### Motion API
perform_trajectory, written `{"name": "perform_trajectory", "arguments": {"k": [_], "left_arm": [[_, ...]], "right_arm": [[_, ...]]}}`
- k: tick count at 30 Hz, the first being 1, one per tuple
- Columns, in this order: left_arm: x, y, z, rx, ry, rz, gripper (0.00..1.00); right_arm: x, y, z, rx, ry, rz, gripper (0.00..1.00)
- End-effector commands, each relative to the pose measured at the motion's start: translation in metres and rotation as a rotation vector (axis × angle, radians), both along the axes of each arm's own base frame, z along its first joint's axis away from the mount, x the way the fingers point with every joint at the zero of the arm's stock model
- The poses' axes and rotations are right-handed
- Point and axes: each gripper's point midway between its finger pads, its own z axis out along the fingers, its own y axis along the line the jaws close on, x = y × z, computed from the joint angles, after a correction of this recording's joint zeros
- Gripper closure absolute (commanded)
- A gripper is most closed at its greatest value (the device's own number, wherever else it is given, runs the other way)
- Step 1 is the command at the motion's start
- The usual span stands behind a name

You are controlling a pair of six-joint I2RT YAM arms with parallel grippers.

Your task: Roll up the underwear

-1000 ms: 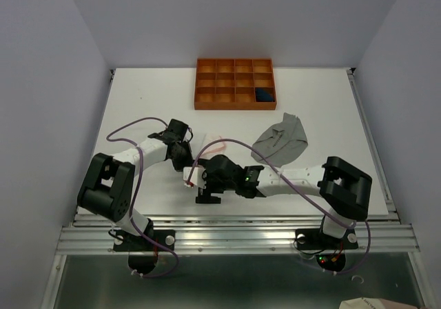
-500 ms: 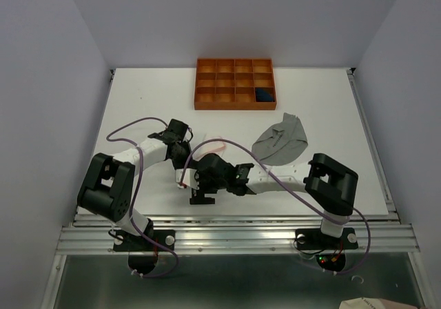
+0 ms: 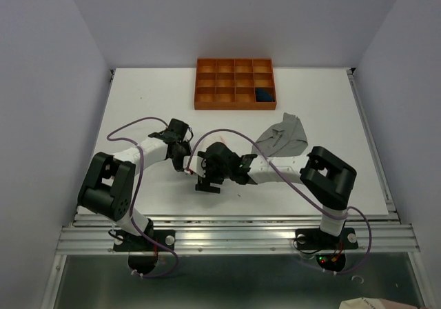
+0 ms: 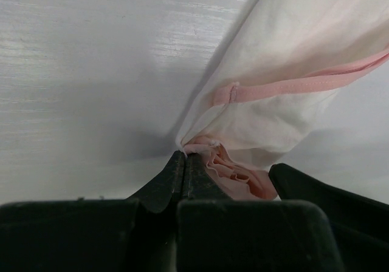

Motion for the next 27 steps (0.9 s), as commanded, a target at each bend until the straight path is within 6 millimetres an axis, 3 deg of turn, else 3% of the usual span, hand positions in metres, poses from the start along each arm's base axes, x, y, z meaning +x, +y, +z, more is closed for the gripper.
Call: {"name": "perform_trajectory", "arguments": {"k": [1, 10, 16, 21, 27], "left_arm": [[-0.027, 0.022, -0.027, 0.116, 0.115, -0.011, 1.00], [-0.028, 0.023, -0.029, 0.120, 0.125, -0.012, 1.00], [-0.028, 0.023, -0.029, 0.121, 0.125, -0.010, 1.00], [-0.029, 0.023, -0.031, 0.122, 0.130, -0.012, 1.00], [-0.028, 0.023, -0.030, 0.123, 0.128, -0.011, 1.00]], "right_arm": [[0.002, 0.005, -0.002, 0.026, 0.030, 0.006, 0.12], [-0.001, 0.003, -0.007, 0.021, 0.043, 0.004, 0.17], [0.011, 0.008, 0.017, 0.089, -0.023, -0.032, 0.14], [-0.002, 0.014, 0.042, 0.161, 0.005, 0.029, 0.10], [-0.019, 0.017, 0.042, 0.169, 0.071, 0.091, 0.09]]}}
